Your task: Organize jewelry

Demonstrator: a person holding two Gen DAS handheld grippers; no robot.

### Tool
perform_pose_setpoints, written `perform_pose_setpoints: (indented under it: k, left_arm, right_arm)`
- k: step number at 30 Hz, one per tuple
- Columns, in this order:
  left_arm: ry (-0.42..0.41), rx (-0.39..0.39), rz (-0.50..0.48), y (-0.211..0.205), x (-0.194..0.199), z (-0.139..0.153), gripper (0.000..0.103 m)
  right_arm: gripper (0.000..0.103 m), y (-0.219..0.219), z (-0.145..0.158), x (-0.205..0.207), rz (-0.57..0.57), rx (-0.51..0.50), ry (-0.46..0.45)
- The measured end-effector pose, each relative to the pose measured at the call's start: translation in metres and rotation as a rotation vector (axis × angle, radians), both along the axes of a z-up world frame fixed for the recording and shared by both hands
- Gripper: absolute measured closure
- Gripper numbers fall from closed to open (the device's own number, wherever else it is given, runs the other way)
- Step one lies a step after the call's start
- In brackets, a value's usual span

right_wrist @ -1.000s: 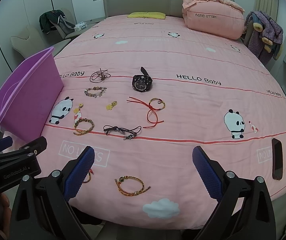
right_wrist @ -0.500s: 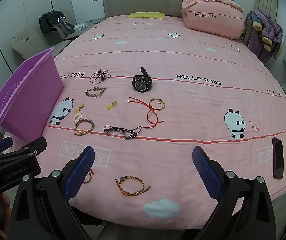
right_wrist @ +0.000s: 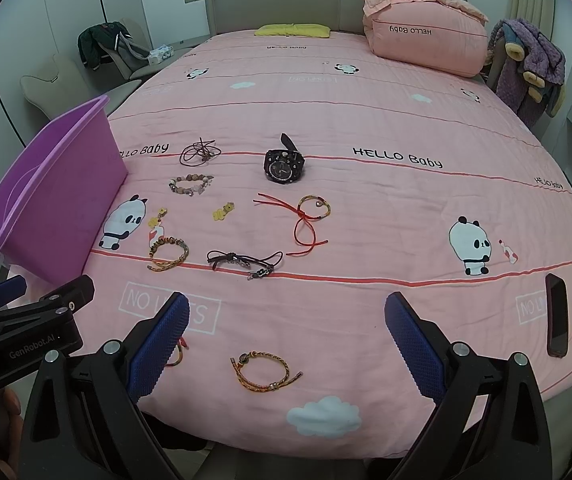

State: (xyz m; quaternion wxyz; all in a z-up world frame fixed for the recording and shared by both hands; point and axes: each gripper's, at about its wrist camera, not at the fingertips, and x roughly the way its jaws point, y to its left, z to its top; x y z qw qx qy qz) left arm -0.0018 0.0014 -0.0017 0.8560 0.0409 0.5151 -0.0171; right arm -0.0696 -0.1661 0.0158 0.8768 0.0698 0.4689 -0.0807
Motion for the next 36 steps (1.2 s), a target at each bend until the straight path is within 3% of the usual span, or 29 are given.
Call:
perform_pose_setpoints:
  k: [25, 36]
  left_arm:
    - [0.006, 0.002, -0.001, -0.002, 0.0, -0.003, 0.006]
    - [0.044, 0.012, -0.006, 0.004, 0.002, -0.04, 0.006]
  right_arm:
    - [0.009, -0.002, -0.003, 0.0, 0.001, 0.009, 0.006]
    - [0.009, -0.01, -0.03, -0.004, -0.001, 0.032, 0.019]
